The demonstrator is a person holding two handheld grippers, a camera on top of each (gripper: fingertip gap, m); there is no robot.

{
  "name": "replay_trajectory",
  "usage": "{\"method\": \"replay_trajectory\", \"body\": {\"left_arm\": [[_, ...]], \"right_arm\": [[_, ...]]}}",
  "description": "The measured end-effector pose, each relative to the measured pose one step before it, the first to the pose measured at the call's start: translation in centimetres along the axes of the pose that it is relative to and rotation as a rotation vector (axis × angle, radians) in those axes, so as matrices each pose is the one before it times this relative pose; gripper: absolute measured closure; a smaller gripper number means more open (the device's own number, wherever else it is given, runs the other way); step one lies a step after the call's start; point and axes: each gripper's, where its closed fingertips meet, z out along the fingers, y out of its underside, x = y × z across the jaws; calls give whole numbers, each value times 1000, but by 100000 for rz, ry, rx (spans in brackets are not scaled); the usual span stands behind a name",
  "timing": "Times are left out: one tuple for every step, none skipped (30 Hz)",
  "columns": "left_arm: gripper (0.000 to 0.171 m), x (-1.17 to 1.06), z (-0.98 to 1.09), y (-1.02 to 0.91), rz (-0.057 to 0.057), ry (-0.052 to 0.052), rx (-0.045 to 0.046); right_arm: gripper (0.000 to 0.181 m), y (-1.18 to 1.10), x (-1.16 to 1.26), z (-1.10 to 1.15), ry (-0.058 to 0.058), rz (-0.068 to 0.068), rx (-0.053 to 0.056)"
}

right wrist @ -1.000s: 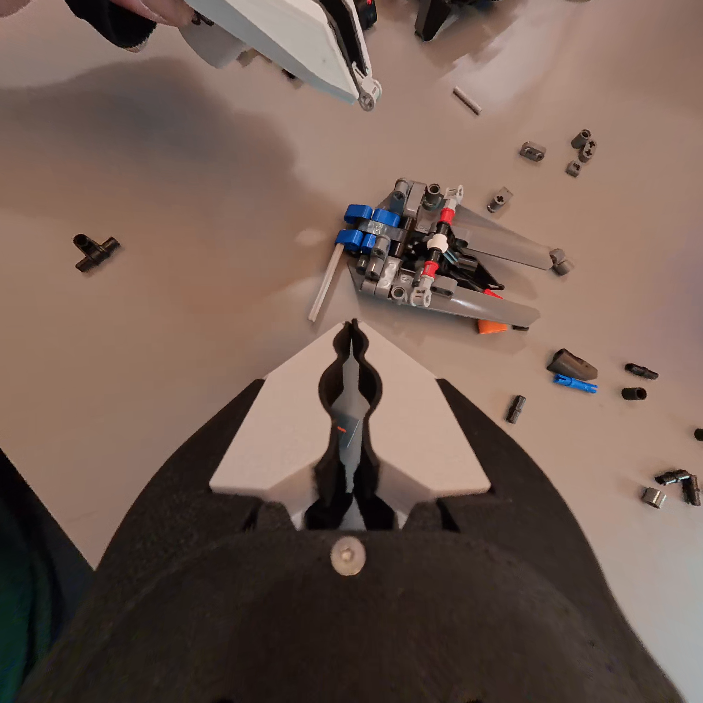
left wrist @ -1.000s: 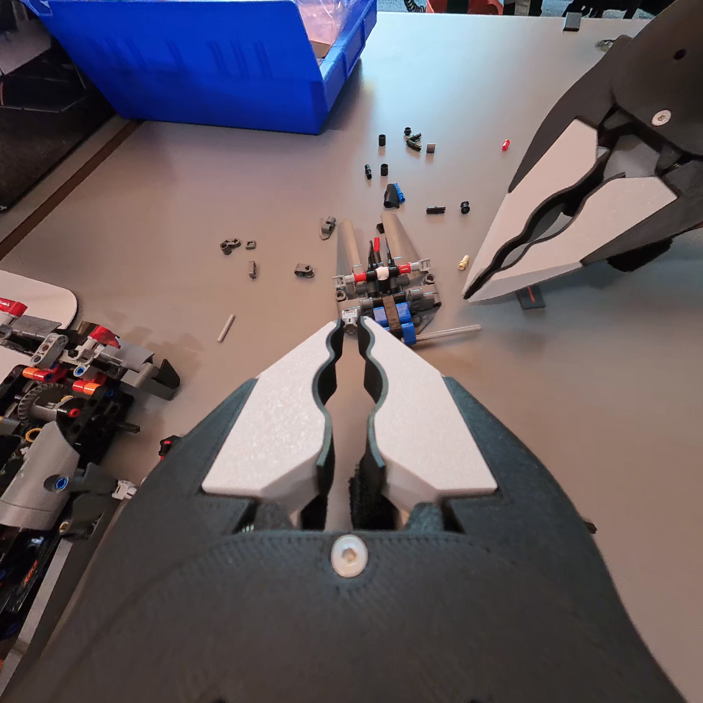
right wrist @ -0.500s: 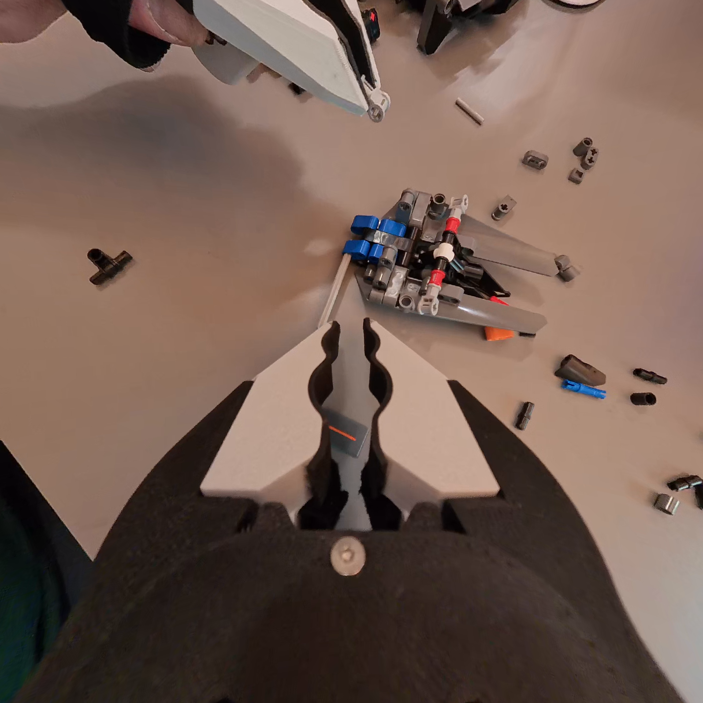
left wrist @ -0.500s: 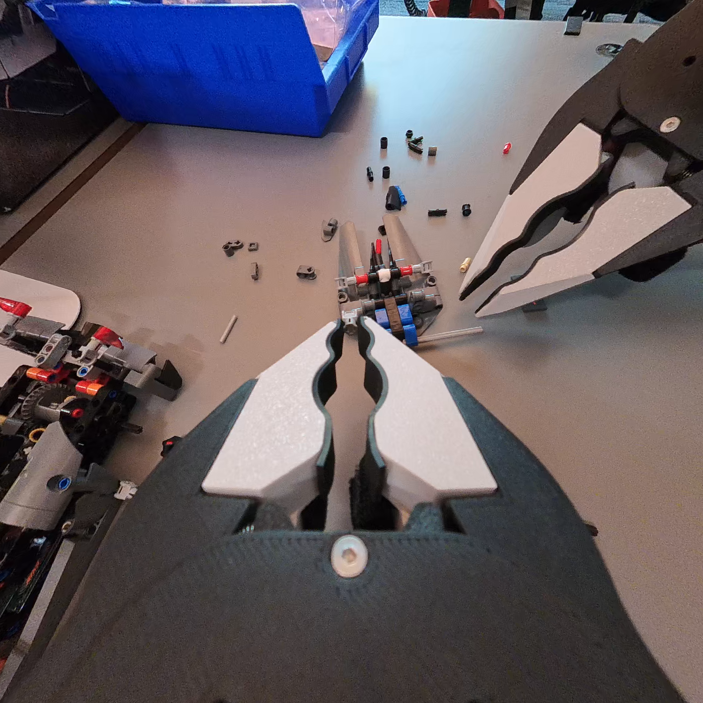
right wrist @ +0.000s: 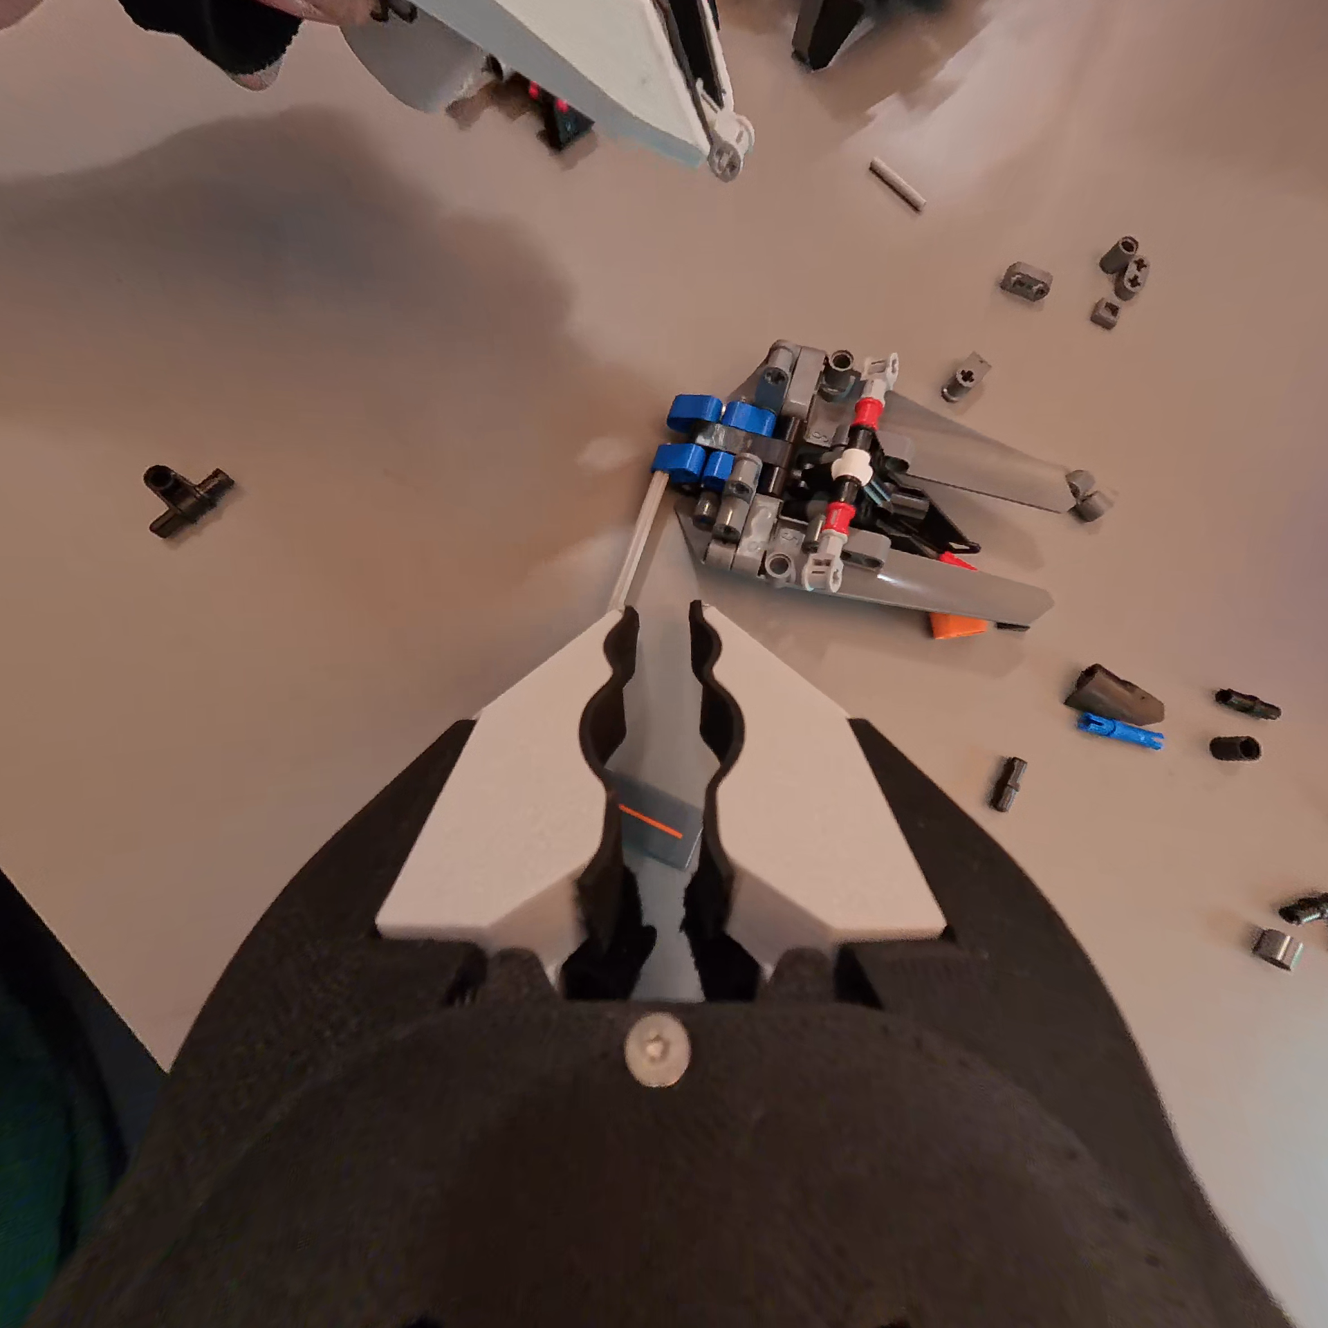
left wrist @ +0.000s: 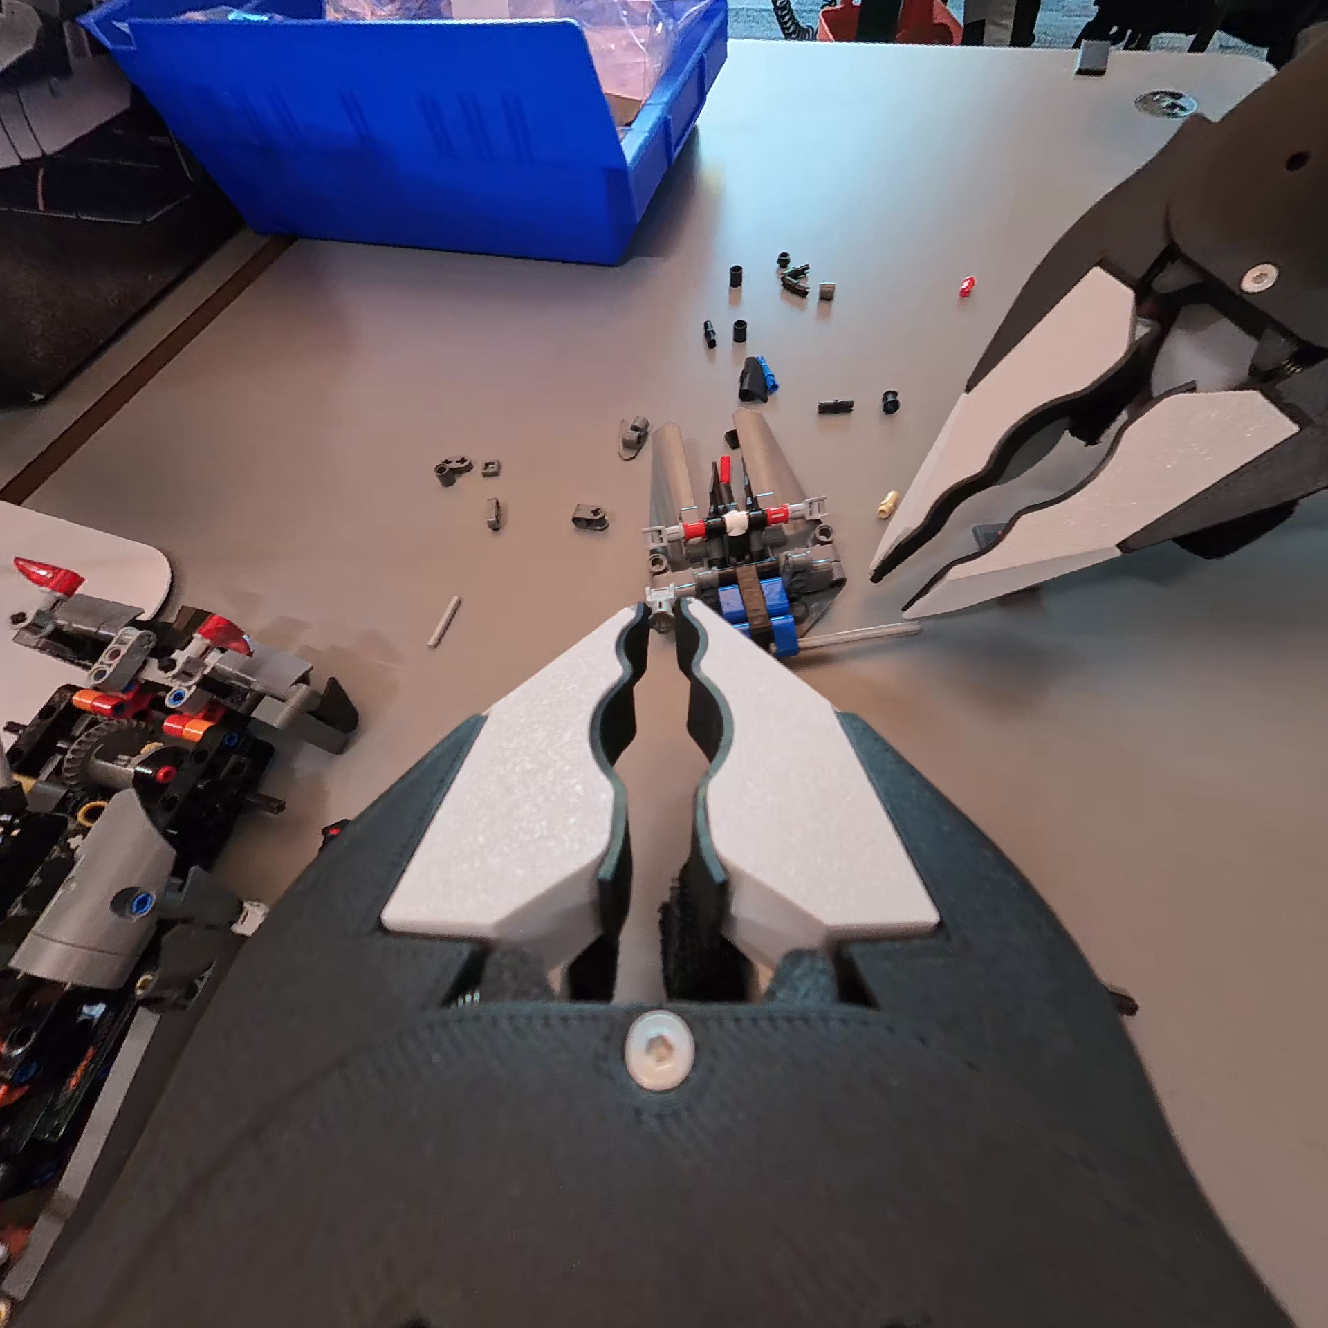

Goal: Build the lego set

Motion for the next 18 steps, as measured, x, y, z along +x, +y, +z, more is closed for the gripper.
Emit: {"method": "replay_trajectory", "body": {"left_arm": [[166, -167, -43, 15, -298, -434, 113], [166, -209, -63, 36, -436, -479, 64], [167, -228, -107, 31, -465, -542, 154], [166, -242, -148, -26, -562, -547, 399], [166, -240, -182, -94, -681, -512, 693], [166, -266, -174, -114, -856, -585, 728], [166, -247, -143, -96, -890, -413, 694], [166, -190, -119, -67, -839, -159, 567], [166, -140, -77, -19, -696, -26, 378], [166, -139, -40, 50, -553, -154, 35], [166, -128, -12, 74, -282, -224, -154], [166, -81, 0, 70, -125, -136, -204], [166, -27, 12, 44, -70, 12, -146], [166, 5, 38, 63, 17, 136, -265], [166, 29, 69, 106, 104, 220, -520], [166, 23, 107, 127, 125, 125, -612], [166, 96, 137, 180, 17, 596, -860], [166, 165, 193, 286, -176, 1196, -1464]], "right_arm": [[168, 47, 22, 26, 170, 303, -441], [168, 7, -7, -29, 176, 68, -367], [167, -38, 62, -84, 780, 199, -132], [167, -40, 33, -99, 676, 258, 146], [166, -28, -34, -64, 196, 353, 312], [166, -2, -23, -19, 258, 427, 54], [165, -2, -68, 2, 44, 212, -116], [165, -21, -113, 18, -170, -6, -146], [164, -15, 40, 30, 781, 142, -390], [164, 19, 3, 65, 487, 169, -601], [164, -7, -56, 81, -27, 112, -468], [163, -143, -211, 55, -859, -245, 360], [163, -125, -145, 37, -232, 84, 185], [163, -9, -4, 8, 619, 451, -582], [163, -10, -61, -62, 414, 55, -419], [162, -94, -4, -153, 1050, -364, 268], [162, -121, -82, -171, 721, -851, 595], [162, -60, -142, -140, 392, -850, 156]]}}
